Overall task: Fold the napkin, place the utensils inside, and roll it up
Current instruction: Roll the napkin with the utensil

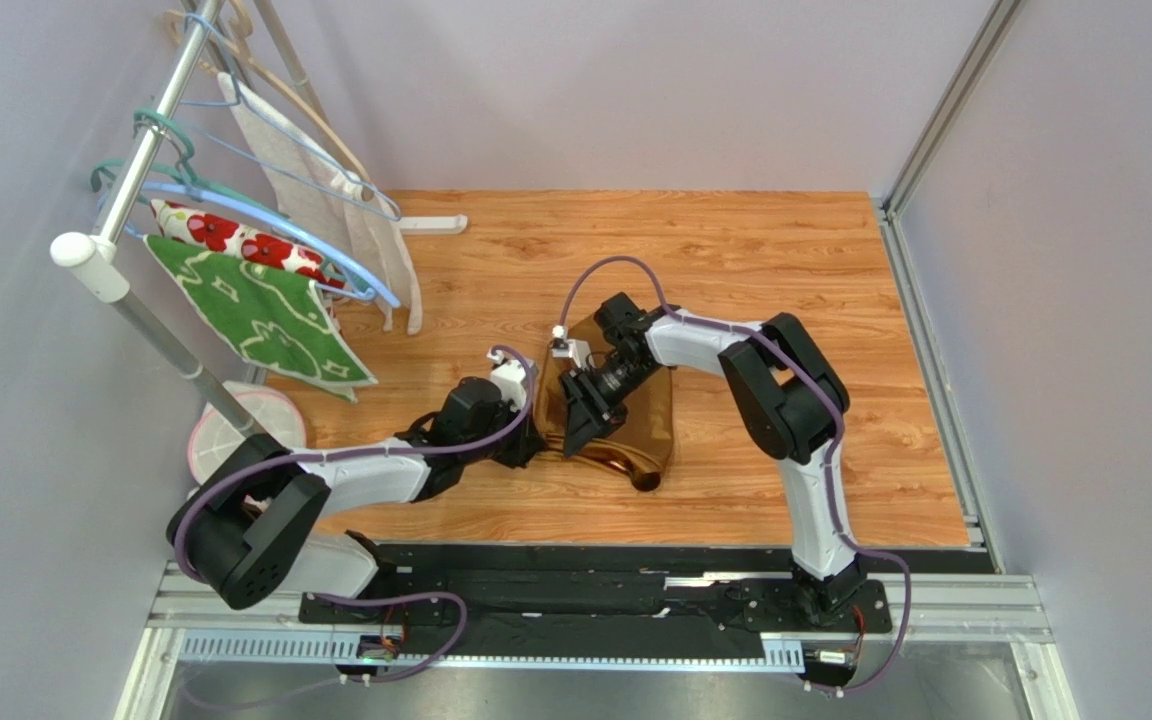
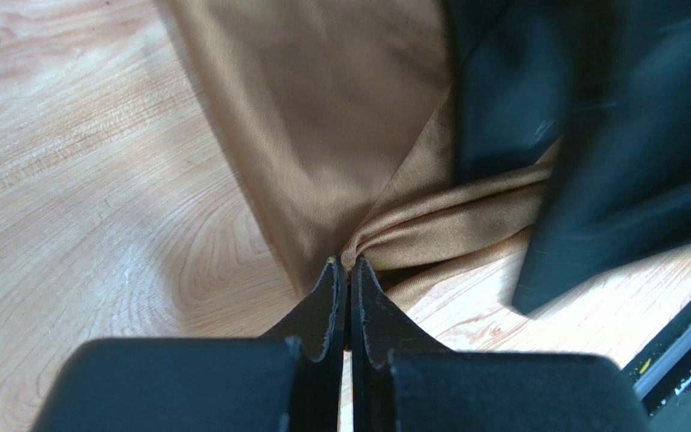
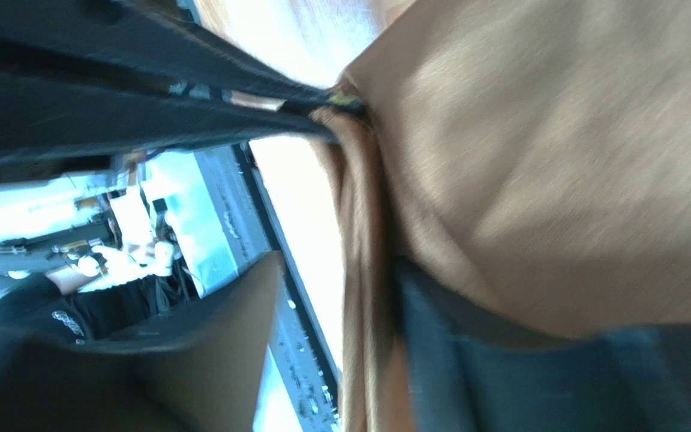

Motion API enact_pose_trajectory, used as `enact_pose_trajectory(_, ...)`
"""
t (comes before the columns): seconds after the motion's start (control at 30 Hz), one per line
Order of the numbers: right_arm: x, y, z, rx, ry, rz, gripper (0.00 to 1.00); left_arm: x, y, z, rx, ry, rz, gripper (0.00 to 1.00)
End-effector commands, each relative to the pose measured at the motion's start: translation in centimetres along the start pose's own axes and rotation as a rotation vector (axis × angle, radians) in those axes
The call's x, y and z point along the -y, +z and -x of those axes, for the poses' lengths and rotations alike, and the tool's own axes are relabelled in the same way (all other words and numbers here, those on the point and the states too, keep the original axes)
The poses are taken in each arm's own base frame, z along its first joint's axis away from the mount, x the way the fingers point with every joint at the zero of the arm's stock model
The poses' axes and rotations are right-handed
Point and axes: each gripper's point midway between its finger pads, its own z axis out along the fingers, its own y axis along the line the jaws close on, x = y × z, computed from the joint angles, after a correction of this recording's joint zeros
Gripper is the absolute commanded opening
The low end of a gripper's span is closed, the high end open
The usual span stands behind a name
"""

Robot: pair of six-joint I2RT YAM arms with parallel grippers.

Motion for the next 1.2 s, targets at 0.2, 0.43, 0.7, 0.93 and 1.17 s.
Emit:
enact_pose_trajectory(0.2, -2.1, -9.4, 3.5, 0.352, -0.14, -0.244, 0.79, -0.2, 0.6, -0.5, -0.104, -0.06, -0.067, 0.0)
enact_pose_trajectory(0.43, -2.0, -12.4, 0.5, 0.57, -0.224, -0.615, 0.78, 0.2, 0.9, -0.3, -0.119, -0.051, -0.092, 0.0)
enact_pose_trajectory(0.7, -1.9, -10.4, -7.9, 0.62, 0.045, -0.679, 0.73, 0.4, 0.8, 0.0, -0.128, -0.043, -0.102, 0.0)
enact_pose_trajectory(0.93, -2.7, -7.7, -10.0, 0.654, 0.165, -0.513, 0.72, 0.5, 0.7, 0.1, -0.128, -0.039, -0.108, 0.0)
enact_pose_trajectory(1.17, -2.9, -6.2, -9.2, 0.637, 0.166, -0.48, 0.64, 0.5, 0.4, 0.2, -0.121, -0.036, -0.107, 0.0)
